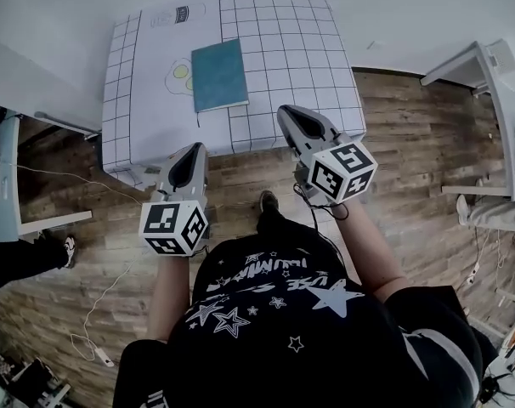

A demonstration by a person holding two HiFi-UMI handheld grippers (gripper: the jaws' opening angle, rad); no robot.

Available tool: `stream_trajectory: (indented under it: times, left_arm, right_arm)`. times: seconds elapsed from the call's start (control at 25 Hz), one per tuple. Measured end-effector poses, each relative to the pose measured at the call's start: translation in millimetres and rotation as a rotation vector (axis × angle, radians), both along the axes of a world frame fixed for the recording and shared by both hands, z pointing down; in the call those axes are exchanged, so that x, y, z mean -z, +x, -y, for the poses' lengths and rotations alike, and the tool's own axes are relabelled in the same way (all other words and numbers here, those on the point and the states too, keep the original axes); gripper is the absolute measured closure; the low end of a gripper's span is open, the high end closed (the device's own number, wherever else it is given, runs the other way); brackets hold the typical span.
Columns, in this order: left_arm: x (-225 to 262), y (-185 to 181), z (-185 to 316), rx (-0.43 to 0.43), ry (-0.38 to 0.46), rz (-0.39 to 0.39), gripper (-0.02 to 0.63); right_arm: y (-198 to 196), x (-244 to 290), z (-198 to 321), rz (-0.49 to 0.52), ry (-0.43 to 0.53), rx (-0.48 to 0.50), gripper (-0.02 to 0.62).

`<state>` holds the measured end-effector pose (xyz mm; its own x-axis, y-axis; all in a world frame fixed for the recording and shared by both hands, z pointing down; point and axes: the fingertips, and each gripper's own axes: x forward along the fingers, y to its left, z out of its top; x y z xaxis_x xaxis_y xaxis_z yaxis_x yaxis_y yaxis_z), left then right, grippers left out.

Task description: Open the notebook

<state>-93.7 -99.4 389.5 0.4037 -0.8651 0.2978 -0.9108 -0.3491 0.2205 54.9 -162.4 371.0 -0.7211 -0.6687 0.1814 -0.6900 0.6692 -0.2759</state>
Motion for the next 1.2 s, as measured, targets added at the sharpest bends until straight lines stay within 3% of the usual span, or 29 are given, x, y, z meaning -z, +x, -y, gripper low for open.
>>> stream_trajectory:
  times: [0.32,0.48,0.6,1.04,1.2]
  left_arm:
    - [1,19,39,0.079,0.042,0.064,0.597]
    - [-8,29,55,0.07,0.032,0.074,0.594]
    - [-21,40,62,0.031,-0.002,0.107,0.541]
    - [-73,58,98,-0.108,-0.007,0.46,0.382]
    - [-92,62,115,-0.12,0.003,0.56,0.365]
  right_arm:
    - [15,3,47,0.021,0.01,0.079,0.578]
    - [21,-2,59,0.036,0.007,0.1,0.578]
    - [26,-15,61,0.039,-0.02,0.096,0.578]
    - [62,-38,78,0.038,-0.083,-0.024,0.578]
    - [68,-41,86,0.036,-0.097,-0.061,0.578]
